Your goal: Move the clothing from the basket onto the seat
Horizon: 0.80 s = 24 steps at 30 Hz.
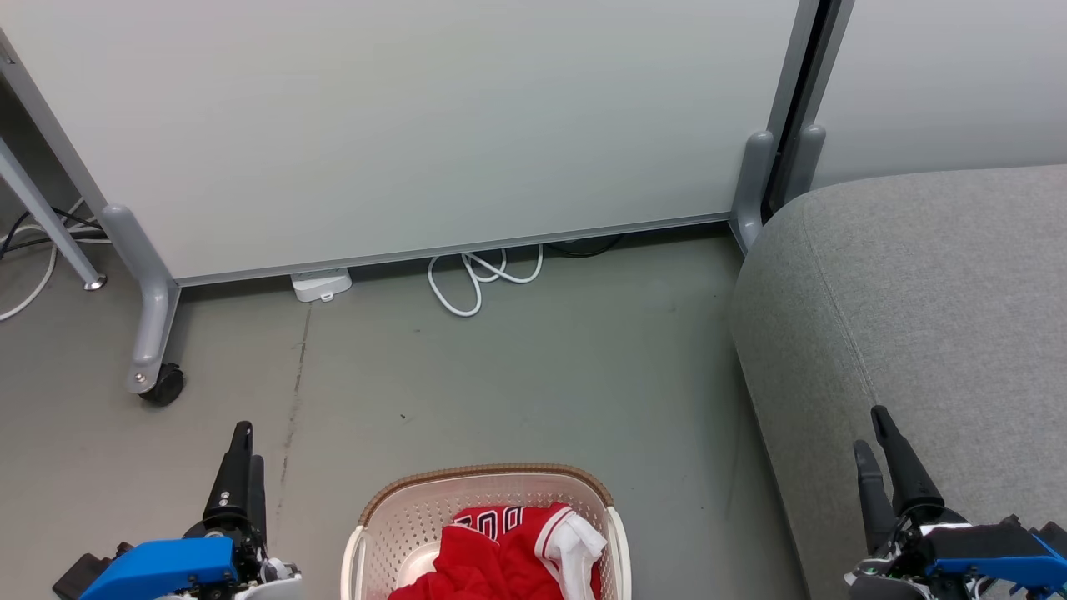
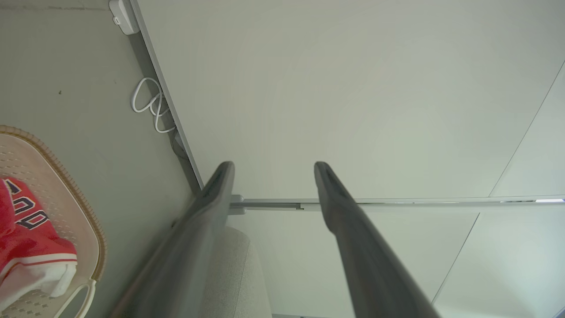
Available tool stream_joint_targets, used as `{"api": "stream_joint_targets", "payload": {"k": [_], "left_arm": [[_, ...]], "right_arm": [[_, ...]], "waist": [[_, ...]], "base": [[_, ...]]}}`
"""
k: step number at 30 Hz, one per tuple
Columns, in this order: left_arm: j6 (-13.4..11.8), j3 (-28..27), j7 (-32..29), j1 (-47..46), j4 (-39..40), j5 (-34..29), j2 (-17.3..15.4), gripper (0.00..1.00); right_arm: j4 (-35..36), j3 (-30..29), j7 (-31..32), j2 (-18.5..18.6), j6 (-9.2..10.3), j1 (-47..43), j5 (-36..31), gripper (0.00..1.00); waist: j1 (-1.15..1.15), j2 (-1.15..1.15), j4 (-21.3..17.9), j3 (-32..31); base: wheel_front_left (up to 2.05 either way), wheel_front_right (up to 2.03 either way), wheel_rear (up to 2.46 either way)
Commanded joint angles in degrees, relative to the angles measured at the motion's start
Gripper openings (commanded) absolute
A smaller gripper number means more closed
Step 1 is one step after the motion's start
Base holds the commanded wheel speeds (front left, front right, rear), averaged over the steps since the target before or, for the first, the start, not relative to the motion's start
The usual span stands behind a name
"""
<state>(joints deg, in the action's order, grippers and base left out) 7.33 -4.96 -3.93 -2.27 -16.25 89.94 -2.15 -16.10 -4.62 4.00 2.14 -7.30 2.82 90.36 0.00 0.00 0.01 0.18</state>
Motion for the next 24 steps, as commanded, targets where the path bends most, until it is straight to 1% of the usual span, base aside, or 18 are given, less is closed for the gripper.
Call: {"api": "stream_joint_targets", "payload": {"k": [1, 5, 12, 17, 24], "left_arm": [[-0.4, 0.2, 0.6, -1.4, 1.5, -1.9, -0.5, 1.0], [-1.1, 0.8, 1.7, -1.2, 2.4, -6.6, -0.5, 1.0], [-2.1, 2.7, 3.5, -1.1, 3.5, -16.8, -0.6, 1.0], [-2.5, 4.2, 4.6, -1.1, 3.8, -24.6, -1.0, 1.0], [-3.2, 5.9, 6.2, -1.0, 4.2, -33.3, -1.6, 1.0]], "right_arm": [[1.4, 0.3, -0.7, 0.2, -0.08, 1.0, -1.5, 1.0], [1.9, 0.4, -1.8, 0.3, -0.09, 1.0, -5.4, 1.0], [2.8, 0.8, -3.5, 0.3, -0.1, 0.9, -17.6, 1.0], [3.5, 1.2, -4.7, 0.4, -0.11, 0.6, -25.1, 1.0], [4.0, 1.7, -6.3, 0.5, -0.13, 0.6, -34.7, 1.0]], "waist": [[0.0, 0.0, 0.0, 0.0], [0.0, 0.0, 0.0, 0.0], [0.0, 0.0, 0.1, 0.2], [0.0, 0.0, 0.2, 0.3], [0.0, 0.0, 0.3, 0.3]], "base": [[0.0, 0.0, 0.0], [0.0, 0.0, 0.0], [0.0, 0.0, 0.0], [0.0, 0.0, 0.0], [0.0, 0.0, 0.0]]}}
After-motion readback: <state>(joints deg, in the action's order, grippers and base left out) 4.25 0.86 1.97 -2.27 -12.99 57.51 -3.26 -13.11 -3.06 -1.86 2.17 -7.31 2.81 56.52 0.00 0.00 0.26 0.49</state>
